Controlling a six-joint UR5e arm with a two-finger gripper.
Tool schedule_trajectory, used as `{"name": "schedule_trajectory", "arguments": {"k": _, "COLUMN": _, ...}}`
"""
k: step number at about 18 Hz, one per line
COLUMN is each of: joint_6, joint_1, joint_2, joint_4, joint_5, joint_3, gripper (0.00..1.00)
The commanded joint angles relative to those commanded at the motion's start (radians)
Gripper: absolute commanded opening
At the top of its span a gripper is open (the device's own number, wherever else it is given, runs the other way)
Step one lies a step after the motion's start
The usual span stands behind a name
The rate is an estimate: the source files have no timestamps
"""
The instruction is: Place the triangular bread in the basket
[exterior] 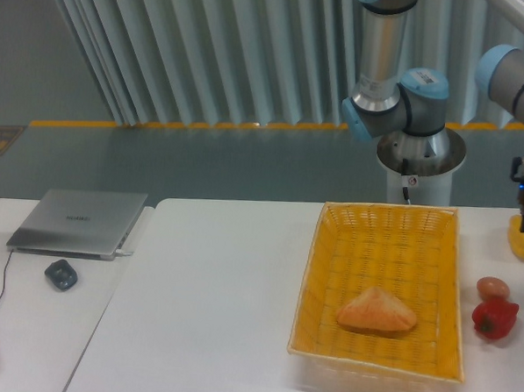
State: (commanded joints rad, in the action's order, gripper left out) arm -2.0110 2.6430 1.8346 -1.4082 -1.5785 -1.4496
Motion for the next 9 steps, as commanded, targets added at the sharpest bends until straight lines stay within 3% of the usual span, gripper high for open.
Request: {"name": "schedule_trajectory", "arguments": {"k": 9, "joint_6": -0.031, "joint_1": 0.026, "joint_2": 0.014, "joint_4": 0.002, "joint_5": 0.002, "joint_3": -0.002, "gripper": 1.00}}
